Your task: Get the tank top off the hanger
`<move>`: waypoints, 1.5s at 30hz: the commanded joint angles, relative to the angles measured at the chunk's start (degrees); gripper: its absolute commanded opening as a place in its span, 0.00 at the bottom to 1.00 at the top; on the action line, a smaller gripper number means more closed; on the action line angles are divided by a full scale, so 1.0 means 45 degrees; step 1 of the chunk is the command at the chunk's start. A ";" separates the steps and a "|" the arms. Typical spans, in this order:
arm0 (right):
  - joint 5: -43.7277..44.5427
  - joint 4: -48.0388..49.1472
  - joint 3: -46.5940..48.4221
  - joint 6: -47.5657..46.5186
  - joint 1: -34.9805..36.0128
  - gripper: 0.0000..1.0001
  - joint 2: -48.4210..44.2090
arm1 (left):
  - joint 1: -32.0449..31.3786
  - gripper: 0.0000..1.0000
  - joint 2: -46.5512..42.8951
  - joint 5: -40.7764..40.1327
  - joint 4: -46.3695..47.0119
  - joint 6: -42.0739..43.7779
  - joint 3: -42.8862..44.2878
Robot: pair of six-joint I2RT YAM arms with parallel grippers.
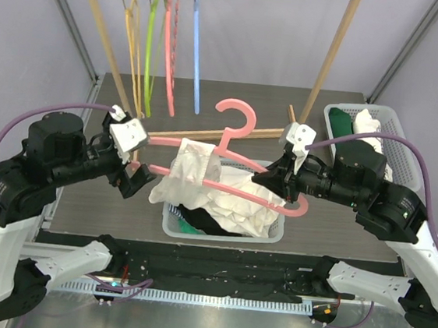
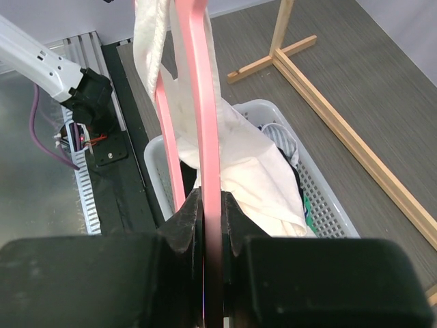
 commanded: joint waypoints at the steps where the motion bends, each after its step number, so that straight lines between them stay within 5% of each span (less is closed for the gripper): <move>1: 0.1586 0.0218 0.0166 0.0064 -0.0113 0.01 0.0023 | 0.0056 1.00 0.0252 -0.0040 0.0421 -0.0255 0.0459; 5: 0.1646 0.0178 -0.0029 0.0044 -0.0113 0.01 -0.0094 | 0.0036 1.00 -0.0469 -0.2144 0.1453 0.0485 0.0482; 9: 0.1666 0.0042 0.0009 -0.0034 -0.0113 0.01 -0.0173 | 0.0056 1.00 -0.1095 -0.6295 0.3384 0.0975 -0.0629; 12: 0.1705 -0.0348 0.0263 -0.0112 -0.0113 0.01 -0.0114 | 0.0075 1.00 -0.1271 -0.7305 0.3896 0.1328 -0.0925; 15: 0.1686 -0.0408 0.0284 -0.0073 -0.0113 0.01 -0.0172 | 0.0173 1.00 -0.1311 -0.5477 0.3045 0.0590 -0.0402; 19: 0.1433 -0.0232 0.0186 0.0024 -0.0113 0.01 -0.0153 | 0.0309 1.00 -0.0608 -0.0254 0.1635 -0.0663 0.0363; 26: 0.0380 0.0392 0.0147 0.0356 -0.0113 0.01 -0.0133 | 0.0427 1.00 0.0095 0.4661 0.2099 -0.2811 -0.1371; 34: -0.0697 0.1329 -0.0048 0.0922 -0.0113 0.01 -0.0114 | 0.0427 1.00 0.0798 0.5117 0.2823 -0.3750 -0.1258; 45: -0.0912 0.1954 -0.0732 0.1333 -0.0113 0.01 -0.0251 | 0.0485 0.74 0.1033 0.5037 0.3097 -0.3809 -0.0984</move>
